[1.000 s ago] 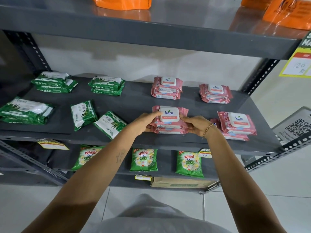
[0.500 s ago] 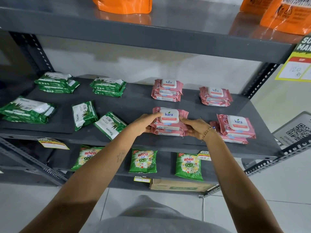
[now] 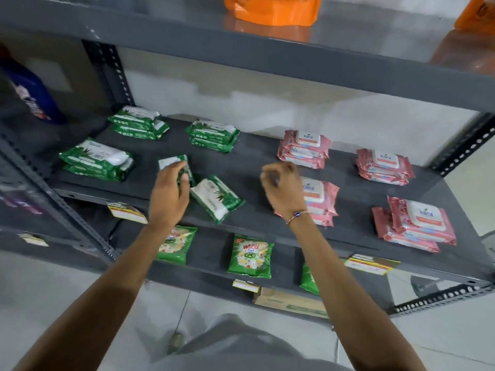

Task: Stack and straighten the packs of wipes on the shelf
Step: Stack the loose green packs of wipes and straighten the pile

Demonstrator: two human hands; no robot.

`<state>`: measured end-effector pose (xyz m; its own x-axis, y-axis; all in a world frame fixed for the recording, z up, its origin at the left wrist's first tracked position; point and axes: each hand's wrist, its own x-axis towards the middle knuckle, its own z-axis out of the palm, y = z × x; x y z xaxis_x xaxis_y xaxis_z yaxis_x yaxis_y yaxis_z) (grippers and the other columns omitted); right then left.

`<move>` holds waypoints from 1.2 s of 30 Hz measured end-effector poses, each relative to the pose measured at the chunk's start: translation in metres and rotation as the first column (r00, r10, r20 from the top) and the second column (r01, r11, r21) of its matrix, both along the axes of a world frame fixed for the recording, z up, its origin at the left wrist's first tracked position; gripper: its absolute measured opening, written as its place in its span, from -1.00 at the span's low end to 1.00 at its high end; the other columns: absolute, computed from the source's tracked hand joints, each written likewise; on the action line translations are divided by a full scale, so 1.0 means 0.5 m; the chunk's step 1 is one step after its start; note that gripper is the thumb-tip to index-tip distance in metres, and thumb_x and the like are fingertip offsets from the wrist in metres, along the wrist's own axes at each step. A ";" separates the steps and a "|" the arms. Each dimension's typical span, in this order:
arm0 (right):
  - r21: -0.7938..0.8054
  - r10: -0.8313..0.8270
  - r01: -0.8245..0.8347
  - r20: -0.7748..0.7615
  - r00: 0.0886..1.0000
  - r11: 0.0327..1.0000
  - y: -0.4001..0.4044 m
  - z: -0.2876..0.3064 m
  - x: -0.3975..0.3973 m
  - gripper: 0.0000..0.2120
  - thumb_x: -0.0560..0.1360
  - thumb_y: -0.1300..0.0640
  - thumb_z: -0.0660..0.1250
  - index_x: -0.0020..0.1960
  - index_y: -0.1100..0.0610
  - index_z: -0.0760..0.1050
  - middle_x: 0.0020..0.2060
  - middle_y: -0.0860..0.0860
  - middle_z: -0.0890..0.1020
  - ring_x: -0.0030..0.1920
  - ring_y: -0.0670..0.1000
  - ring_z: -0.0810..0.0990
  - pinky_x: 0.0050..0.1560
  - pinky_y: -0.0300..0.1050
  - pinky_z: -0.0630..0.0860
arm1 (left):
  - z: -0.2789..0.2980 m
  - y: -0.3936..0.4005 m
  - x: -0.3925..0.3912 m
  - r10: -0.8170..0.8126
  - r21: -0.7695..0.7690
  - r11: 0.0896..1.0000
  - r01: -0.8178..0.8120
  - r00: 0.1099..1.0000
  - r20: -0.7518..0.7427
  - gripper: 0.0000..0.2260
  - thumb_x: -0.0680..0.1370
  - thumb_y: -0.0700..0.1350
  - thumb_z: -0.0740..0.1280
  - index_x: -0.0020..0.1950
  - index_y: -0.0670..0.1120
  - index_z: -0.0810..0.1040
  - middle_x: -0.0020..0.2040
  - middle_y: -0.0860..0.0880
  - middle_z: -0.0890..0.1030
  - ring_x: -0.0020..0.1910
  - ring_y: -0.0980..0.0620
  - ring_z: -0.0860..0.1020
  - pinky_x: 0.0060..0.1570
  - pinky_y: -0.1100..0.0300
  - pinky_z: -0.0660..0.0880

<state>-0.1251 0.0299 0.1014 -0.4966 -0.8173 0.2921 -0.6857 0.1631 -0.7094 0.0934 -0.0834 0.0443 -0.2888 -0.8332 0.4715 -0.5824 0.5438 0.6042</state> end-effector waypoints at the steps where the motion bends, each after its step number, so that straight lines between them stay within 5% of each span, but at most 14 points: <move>1: 0.048 0.060 -0.061 0.023 0.998 0.997 -0.016 -0.012 0.037 -0.84 0.48 0.18 0.31 0.02 0.16 0.60 0.07 0.18 0.55 0.02 0.10 0.57 0.11 -0.09 0.48 | -0.023 -0.013 0.042 0.025 0.035 0.999 -0.026 0.999 0.021 -0.64 0.64 -0.13 0.13 0.39 -0.26 0.41 0.33 -0.25 0.49 0.33 -0.23 0.41 0.30 -0.08 0.38; 6: 0.348 0.154 -0.149 0.015 0.988 0.925 -0.081 -0.071 0.163 -0.58 0.47 0.08 0.32 0.29 0.21 0.44 0.25 0.20 0.41 0.25 0.22 0.42 0.30 0.00 0.34 | -0.126 -0.066 0.213 -0.070 0.107 0.993 0.041 0.958 0.277 -0.40 0.63 0.14 -0.03 0.53 -0.24 0.21 0.54 -0.18 0.24 0.55 -0.10 0.12 0.52 0.03 0.02; 9: 0.494 0.139 -0.065 -0.114 0.984 0.867 -0.111 -0.096 0.195 -0.32 0.42 -0.08 0.34 0.44 0.17 0.23 0.36 0.18 0.29 0.38 0.23 0.26 0.38 0.08 0.23 | -0.152 -0.093 0.253 -0.219 0.079 0.975 0.208 0.833 0.507 -0.32 0.60 0.25 -0.08 0.54 -0.20 0.19 0.56 -0.14 0.21 0.55 -0.07 0.10 0.51 0.03 0.00; 13: 0.610 0.127 0.031 -0.215 0.968 0.792 -0.134 -0.110 0.205 -0.17 0.37 -0.18 0.37 0.48 0.13 0.11 0.39 0.16 0.29 0.40 0.21 0.26 0.39 0.13 0.20 | -0.156 -0.113 0.268 -0.235 0.006 0.956 0.295 0.748 0.621 -0.38 0.63 0.18 -0.10 0.54 -0.20 0.19 0.54 -0.13 0.26 0.53 -0.06 0.16 0.48 0.09 -0.02; 22: 0.664 -0.147 0.209 -0.149 0.978 0.718 -0.127 -0.077 0.187 -0.22 0.24 -0.05 0.51 0.32 0.16 0.25 0.23 0.18 0.46 0.23 0.23 0.47 0.18 0.09 0.48 | -0.184 -0.124 0.253 -0.174 -0.079 0.960 0.267 0.798 0.577 -0.48 0.67 0.04 -0.09 0.32 -0.24 0.48 0.30 -0.19 0.56 0.32 -0.19 0.46 0.29 -0.03 0.26; 26: 0.527 -0.305 0.335 -0.146 0.941 0.781 -0.138 -0.044 0.208 -0.27 0.31 -0.12 0.45 0.30 0.22 0.26 0.25 0.23 0.45 0.25 0.28 0.44 0.19 0.09 0.43 | -0.201 -0.133 0.253 -0.154 -0.115 0.959 0.261 0.813 0.561 -0.50 0.66 0.04 -0.08 0.31 -0.24 0.47 0.27 -0.21 0.57 0.31 -0.20 0.43 0.28 -0.05 0.26; 31: 0.316 -0.173 0.210 -0.140 0.975 0.925 -0.209 -0.024 0.307 -0.36 0.32 -0.18 0.41 0.24 0.16 0.33 0.12 0.19 0.51 0.11 0.23 0.52 0.09 0.09 0.50 | -0.209 -0.138 0.252 -0.141 -0.144 0.951 0.273 0.800 0.583 -0.51 0.67 0.05 -0.08 0.34 -0.23 0.45 0.29 -0.22 0.56 0.29 -0.22 0.50 0.30 -0.05 0.26; 36: 0.348 -0.095 0.154 -0.181 0.979 0.925 -0.288 -0.038 0.375 -0.38 0.35 -0.19 0.36 0.25 0.16 0.33 0.12 0.21 0.48 0.13 0.29 0.49 0.06 0.13 0.51 | -0.213 -0.136 0.253 -0.107 -0.207 0.941 0.269 0.814 0.571 -0.51 0.67 0.03 -0.06 0.34 -0.25 0.46 0.30 -0.22 0.56 0.30 -0.22 0.51 0.31 -0.06 0.27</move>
<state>0.0623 -0.1140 0.0826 -0.5730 -0.8162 0.0737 -0.7412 0.4777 -0.4716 0.2198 -0.1516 -0.0622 -0.7018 -0.6011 0.3822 -0.6391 0.7683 0.0349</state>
